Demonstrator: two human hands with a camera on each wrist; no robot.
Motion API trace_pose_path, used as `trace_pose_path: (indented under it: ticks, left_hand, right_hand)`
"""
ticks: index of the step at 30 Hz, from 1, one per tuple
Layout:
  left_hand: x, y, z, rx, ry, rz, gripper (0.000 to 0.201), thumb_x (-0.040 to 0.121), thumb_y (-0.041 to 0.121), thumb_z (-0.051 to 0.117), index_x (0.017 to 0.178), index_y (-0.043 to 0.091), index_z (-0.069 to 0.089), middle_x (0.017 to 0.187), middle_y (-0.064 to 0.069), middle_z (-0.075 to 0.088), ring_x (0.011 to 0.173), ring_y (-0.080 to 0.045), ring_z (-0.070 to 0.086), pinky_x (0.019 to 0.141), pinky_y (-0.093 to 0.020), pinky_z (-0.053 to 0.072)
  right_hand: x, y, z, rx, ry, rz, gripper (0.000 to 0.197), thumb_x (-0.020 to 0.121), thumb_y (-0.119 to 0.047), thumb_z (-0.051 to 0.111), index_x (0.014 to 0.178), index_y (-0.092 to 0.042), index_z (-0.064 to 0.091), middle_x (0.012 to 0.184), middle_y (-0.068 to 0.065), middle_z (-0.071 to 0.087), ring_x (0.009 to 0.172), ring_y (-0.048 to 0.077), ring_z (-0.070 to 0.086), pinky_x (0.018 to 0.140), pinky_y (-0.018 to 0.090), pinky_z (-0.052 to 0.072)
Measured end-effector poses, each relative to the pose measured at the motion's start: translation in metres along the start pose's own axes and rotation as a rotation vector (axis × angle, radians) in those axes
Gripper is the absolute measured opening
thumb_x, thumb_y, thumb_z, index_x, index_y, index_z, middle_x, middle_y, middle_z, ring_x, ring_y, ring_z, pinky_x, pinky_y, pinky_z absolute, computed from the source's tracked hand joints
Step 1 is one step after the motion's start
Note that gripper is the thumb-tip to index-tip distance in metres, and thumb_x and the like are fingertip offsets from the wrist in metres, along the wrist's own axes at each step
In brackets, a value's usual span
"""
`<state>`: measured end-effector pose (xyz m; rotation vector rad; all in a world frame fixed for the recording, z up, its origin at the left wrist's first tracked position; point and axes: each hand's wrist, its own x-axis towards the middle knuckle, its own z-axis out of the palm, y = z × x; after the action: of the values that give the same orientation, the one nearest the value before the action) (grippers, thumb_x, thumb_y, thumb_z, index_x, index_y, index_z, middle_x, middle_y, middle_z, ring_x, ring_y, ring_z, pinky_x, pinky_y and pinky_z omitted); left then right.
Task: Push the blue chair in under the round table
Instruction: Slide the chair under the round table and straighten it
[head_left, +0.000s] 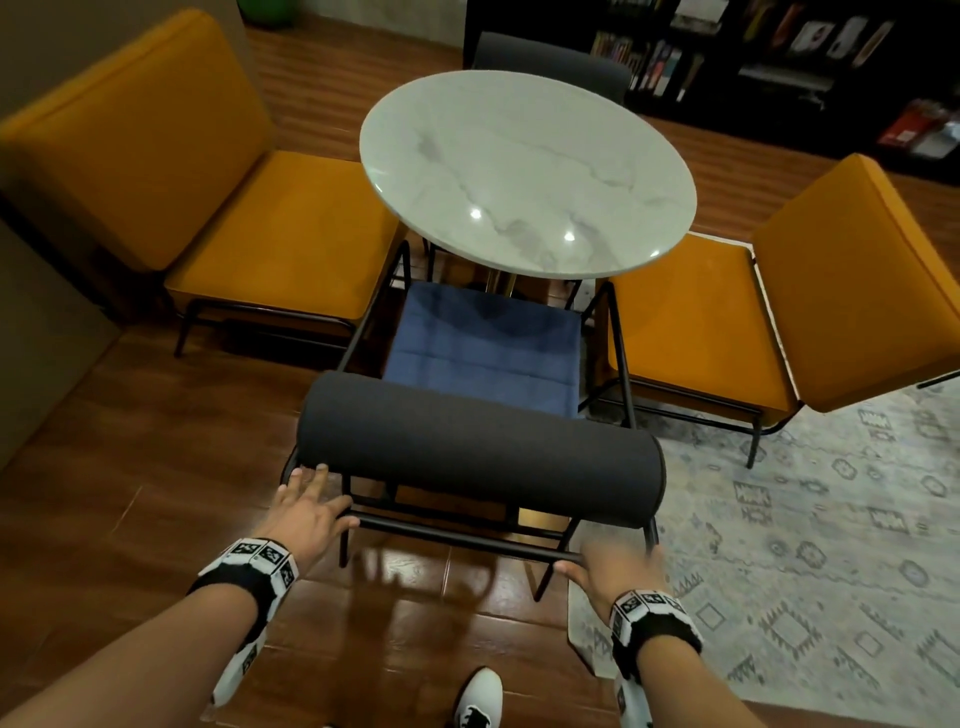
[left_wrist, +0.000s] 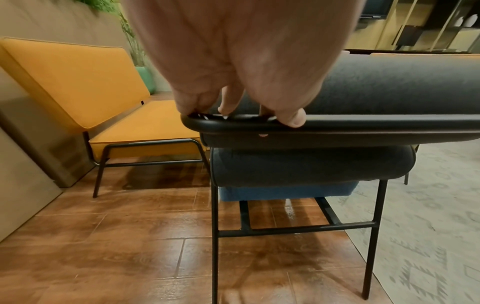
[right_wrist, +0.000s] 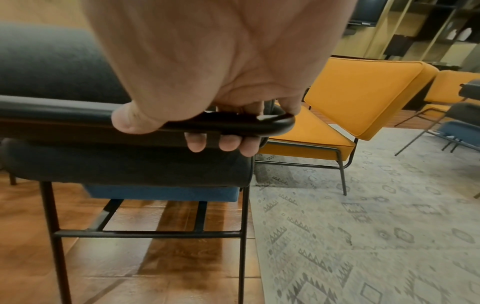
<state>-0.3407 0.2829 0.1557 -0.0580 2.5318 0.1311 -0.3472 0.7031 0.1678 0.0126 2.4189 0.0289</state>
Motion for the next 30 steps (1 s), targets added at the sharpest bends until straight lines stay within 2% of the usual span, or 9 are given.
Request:
trace_pose_path:
  ticks: [4, 7, 11, 18, 24, 28, 30]
  left_hand:
    - [0.001, 0.001, -0.005, -0.05, -0.026, -0.028, 0.055, 0.097, 0.059, 0.035, 0.141, 0.027, 0.044, 0.156, -0.009, 0.033, 0.147, -0.039, 0.011, 0.118, -0.053, 0.02]
    - [-0.002, 0.002, -0.004, -0.036, -0.013, -0.024, 0.067, 0.091, 0.066, 0.043, 0.143, 0.023, 0.043, 0.154, -0.008, 0.037, 0.147, -0.036, 0.016, 0.117, -0.049, 0.021]
    - [-0.009, 0.008, -0.001, -0.01, -0.002, -0.034, 0.055, 0.095, 0.059, 0.044, 0.136, 0.023, 0.051, 0.144, -0.006, 0.049, 0.143, -0.035, 0.025, 0.115, -0.049, 0.028]
    - [-0.021, 0.012, 0.012, 0.034, 0.015, -0.045, 0.05, 0.098, 0.056, 0.036, 0.134, 0.023, 0.048, 0.142, -0.01, 0.048, 0.145, -0.039, 0.021, 0.115, -0.05, 0.028]
    - [-0.009, 0.016, 0.0, 0.042, 0.001, -0.056, 0.053, 0.099, 0.055, 0.035, 0.138, 0.021, 0.045, 0.145, -0.011, 0.045, 0.145, -0.04, 0.019, 0.116, -0.051, 0.026]
    - [0.007, 0.02, -0.01, 0.001, -0.009, -0.069, 0.054, 0.098, 0.056, 0.037, 0.138, 0.02, 0.046, 0.145, -0.012, 0.045, 0.145, -0.041, 0.019, 0.116, -0.051, 0.026]
    - [0.01, 0.022, -0.012, -0.014, -0.015, -0.077, 0.055, 0.098, 0.056, 0.038, 0.14, 0.021, 0.045, 0.148, -0.012, 0.042, 0.145, -0.04, 0.018, 0.117, -0.051, 0.026]
  right_hand:
    - [-0.001, -0.003, 0.005, 0.008, 0.042, 0.002, 0.107, 0.058, -0.087, -0.01, 0.129, -0.03, 0.046, 0.138, 0.007, 0.049, 0.132, 0.032, 0.035, 0.114, 0.064, 0.004]
    - [-0.004, 0.0, 0.008, 0.014, 0.069, -0.009, 0.107, 0.061, -0.088, -0.008, 0.131, -0.029, 0.046, 0.137, 0.006, 0.051, 0.131, 0.03, 0.038, 0.114, 0.063, 0.005]
    - [-0.015, 0.002, 0.015, 0.037, 0.071, -0.013, 0.102, 0.066, -0.09, -0.004, 0.132, -0.031, 0.046, 0.136, 0.003, 0.052, 0.132, 0.028, 0.037, 0.115, 0.062, 0.002]
    - [-0.025, 0.002, 0.023, 0.074, 0.056, 0.013, 0.091, 0.077, -0.087, 0.004, 0.135, -0.03, 0.045, 0.139, 0.004, 0.05, 0.133, 0.029, 0.035, 0.115, 0.062, -0.002]
    - [-0.007, 0.003, 0.017, 0.042, 0.062, 0.027, 0.108, 0.06, -0.092, -0.011, 0.128, -0.031, 0.046, 0.13, 0.004, 0.054, 0.129, 0.028, 0.039, 0.115, 0.063, 0.004]
    - [0.007, 0.008, 0.001, 0.056, 0.052, 0.017, 0.098, 0.067, -0.089, -0.001, 0.13, -0.029, 0.046, 0.133, 0.005, 0.053, 0.13, 0.029, 0.038, 0.115, 0.062, 0.004]
    - [0.01, 0.011, -0.001, 0.048, 0.044, 0.009, 0.103, 0.065, -0.091, -0.004, 0.13, -0.03, 0.046, 0.133, 0.005, 0.053, 0.13, 0.029, 0.039, 0.115, 0.063, 0.004]
